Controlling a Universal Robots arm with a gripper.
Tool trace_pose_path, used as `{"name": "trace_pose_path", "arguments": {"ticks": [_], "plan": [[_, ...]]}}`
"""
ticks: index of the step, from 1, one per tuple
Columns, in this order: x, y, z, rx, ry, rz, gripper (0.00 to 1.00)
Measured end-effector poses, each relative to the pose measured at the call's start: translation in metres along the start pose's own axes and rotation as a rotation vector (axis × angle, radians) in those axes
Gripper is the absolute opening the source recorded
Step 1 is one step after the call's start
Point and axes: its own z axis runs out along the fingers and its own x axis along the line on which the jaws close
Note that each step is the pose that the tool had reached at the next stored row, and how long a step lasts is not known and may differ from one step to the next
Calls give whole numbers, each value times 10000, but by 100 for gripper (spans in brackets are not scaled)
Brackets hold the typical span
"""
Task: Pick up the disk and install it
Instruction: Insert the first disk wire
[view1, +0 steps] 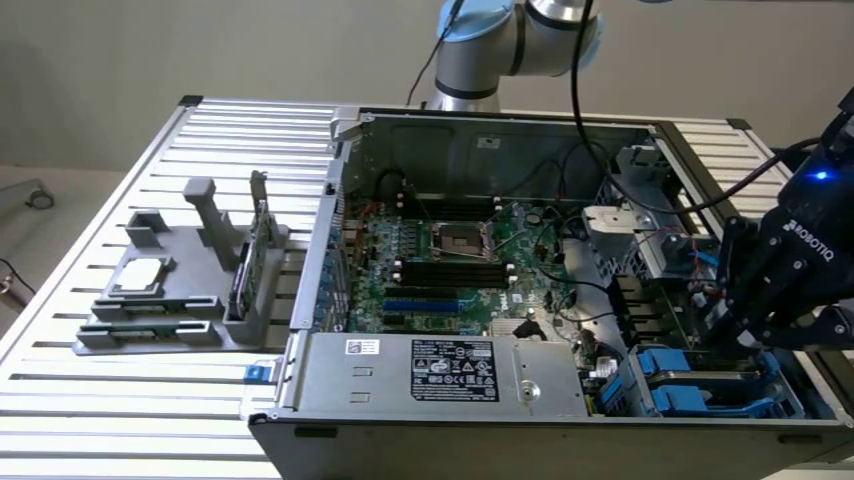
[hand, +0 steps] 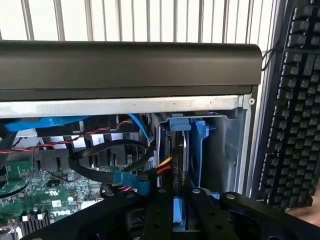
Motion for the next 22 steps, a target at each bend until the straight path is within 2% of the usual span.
{"name": "trace_pose_path", "arguments": {"ticks": [2,6,8,10,22], "plan": [[6,15,21,44,3,27,17],[8,16,25,264,-11,-2,17],[10,16,25,310,-11,-6,17],[12,21,24,331,-13,-8,17],[31,83,24,356,-13,-9,17]]}}
